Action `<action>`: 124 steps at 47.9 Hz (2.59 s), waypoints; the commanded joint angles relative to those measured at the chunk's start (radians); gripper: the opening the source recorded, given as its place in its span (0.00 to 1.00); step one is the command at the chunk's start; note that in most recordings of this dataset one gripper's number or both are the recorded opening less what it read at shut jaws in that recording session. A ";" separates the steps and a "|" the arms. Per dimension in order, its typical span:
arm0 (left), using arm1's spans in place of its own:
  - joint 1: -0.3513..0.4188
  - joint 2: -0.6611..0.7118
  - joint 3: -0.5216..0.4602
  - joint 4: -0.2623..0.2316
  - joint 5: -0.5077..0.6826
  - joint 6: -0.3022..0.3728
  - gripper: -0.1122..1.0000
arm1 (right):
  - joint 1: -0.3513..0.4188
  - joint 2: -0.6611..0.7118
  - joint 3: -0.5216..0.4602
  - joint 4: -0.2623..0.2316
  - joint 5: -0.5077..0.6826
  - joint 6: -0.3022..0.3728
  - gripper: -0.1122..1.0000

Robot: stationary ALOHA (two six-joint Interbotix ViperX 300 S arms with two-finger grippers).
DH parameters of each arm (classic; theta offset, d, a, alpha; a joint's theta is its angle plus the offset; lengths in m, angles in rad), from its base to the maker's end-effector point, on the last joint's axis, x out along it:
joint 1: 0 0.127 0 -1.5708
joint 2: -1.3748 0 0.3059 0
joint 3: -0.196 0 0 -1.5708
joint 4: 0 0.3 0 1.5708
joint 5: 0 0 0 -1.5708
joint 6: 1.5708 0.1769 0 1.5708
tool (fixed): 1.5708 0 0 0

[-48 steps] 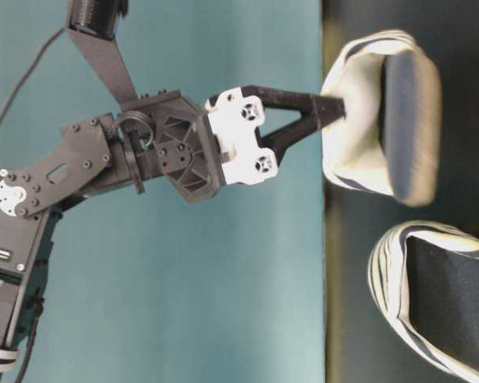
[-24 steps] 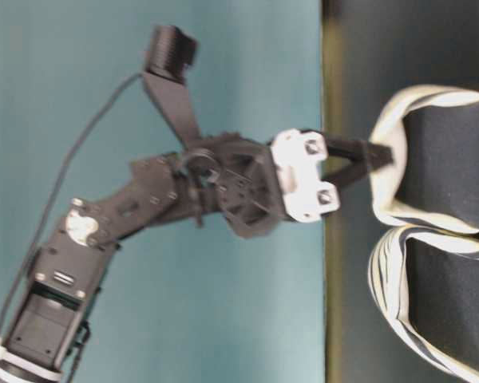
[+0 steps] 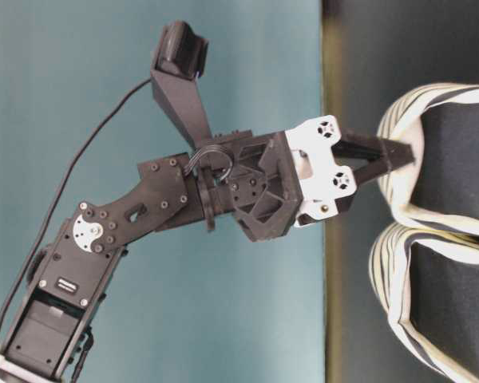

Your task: Arrange the slippers with the left arm.

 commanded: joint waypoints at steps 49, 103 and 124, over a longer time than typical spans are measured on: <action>0.051 -0.095 0.002 0.002 0.041 -0.060 0.84 | 0.020 0.005 -0.006 0.002 -0.020 0.006 0.10; -0.052 -0.922 0.666 0.000 -0.387 0.005 0.84 | 0.012 0.000 0.003 0.002 -0.005 0.006 0.10; -0.054 -1.170 0.908 0.000 -0.457 -0.011 0.84 | 0.000 -0.005 0.054 0.002 0.098 0.005 0.10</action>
